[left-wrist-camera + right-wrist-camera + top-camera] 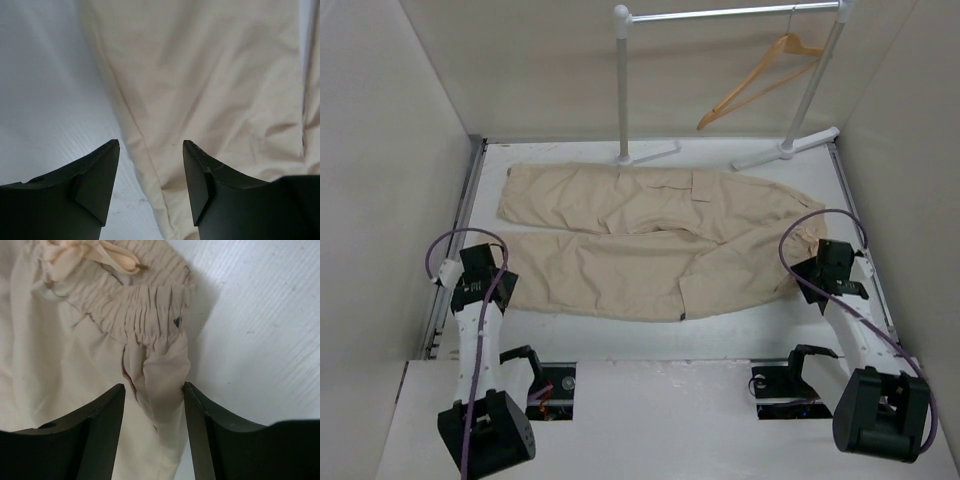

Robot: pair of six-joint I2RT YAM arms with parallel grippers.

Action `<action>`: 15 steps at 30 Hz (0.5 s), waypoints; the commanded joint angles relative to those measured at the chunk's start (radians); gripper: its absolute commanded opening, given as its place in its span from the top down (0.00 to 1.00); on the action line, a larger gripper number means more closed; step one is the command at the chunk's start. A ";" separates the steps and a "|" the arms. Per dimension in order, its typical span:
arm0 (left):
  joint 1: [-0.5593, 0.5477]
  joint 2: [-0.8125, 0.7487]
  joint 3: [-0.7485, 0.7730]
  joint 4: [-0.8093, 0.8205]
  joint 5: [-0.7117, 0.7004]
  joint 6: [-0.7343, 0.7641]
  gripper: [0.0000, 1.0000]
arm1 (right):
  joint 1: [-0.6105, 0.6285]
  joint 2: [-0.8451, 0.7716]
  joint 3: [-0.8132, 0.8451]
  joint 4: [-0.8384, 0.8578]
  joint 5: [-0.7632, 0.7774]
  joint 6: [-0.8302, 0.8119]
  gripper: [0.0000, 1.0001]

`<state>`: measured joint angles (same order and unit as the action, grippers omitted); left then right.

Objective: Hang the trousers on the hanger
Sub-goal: Flatten out the trousers at the center of the board, then fold the trousers at the center of the board.

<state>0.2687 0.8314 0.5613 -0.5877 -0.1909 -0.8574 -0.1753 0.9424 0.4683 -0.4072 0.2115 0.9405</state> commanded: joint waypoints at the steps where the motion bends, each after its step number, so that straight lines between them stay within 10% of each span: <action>1: 0.115 0.026 -0.038 -0.064 -0.028 -0.002 0.48 | 0.003 -0.008 -0.033 -0.012 0.020 0.037 0.44; 7: 0.281 0.144 -0.066 0.058 -0.027 0.006 0.48 | 0.024 0.005 -0.028 0.014 0.019 0.057 0.29; 15: 0.277 0.362 -0.021 0.212 -0.038 0.011 0.61 | 0.012 0.122 -0.023 0.085 0.003 0.075 0.69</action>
<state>0.5453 1.1416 0.5251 -0.4446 -0.2092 -0.8494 -0.1604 1.0367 0.4309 -0.3885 0.2085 0.9966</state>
